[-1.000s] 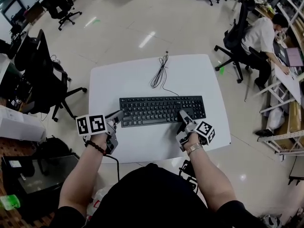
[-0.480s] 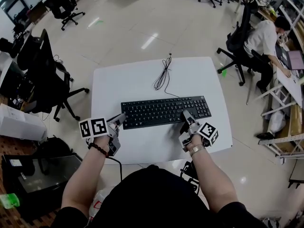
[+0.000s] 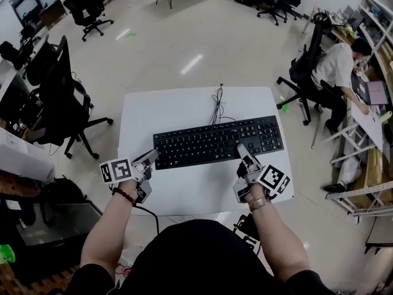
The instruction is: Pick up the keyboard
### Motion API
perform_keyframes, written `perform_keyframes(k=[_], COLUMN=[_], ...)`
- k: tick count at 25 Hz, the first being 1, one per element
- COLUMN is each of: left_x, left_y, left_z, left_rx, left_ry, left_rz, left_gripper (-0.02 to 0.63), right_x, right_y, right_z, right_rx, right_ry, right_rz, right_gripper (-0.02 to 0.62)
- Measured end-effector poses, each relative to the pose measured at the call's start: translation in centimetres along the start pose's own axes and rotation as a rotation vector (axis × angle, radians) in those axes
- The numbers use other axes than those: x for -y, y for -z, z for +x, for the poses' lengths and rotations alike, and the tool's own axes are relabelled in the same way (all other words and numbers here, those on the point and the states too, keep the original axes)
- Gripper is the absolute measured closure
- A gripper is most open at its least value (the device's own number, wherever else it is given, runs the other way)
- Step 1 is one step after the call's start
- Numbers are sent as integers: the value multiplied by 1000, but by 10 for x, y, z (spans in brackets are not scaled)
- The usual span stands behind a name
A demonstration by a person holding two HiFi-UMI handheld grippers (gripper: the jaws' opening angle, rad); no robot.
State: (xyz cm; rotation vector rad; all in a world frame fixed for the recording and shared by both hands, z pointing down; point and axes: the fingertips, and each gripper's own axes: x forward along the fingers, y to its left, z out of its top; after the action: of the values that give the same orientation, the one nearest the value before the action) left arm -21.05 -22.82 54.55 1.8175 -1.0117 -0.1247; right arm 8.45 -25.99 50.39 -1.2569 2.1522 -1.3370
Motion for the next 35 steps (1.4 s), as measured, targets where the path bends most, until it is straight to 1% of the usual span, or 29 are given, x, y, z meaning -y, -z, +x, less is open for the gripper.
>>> perform_keyframes(k=[6,12,18,24,27,35], left_x=[2,8,13,17,17,18], left_y=[-10,-16,-21,-24,-24,-25], left_z=[-4,-8,-12,-14,-13,-12], left_rx=[47,79,94,102,102,99], left_ry=[56,83,86,95,97,95], left_rz=[7,22,51,62,63,63], left_gripper=[525,525,525,525,526,526], right_x=[-41,-58,-76,-77,-75,-78], right_y=[-7,-6,-9,-8,-10,-11], right_z=[-6,-12,-17,-22,-22,-21], right_rx=[-17,-24,-7,2,5,5], right_ry=[-23,-29,-55,-40,-47,-50], right_rz=[-136,-190,-265,-268,-280,-272], right_gripper=[477,476,476,474,474,474])
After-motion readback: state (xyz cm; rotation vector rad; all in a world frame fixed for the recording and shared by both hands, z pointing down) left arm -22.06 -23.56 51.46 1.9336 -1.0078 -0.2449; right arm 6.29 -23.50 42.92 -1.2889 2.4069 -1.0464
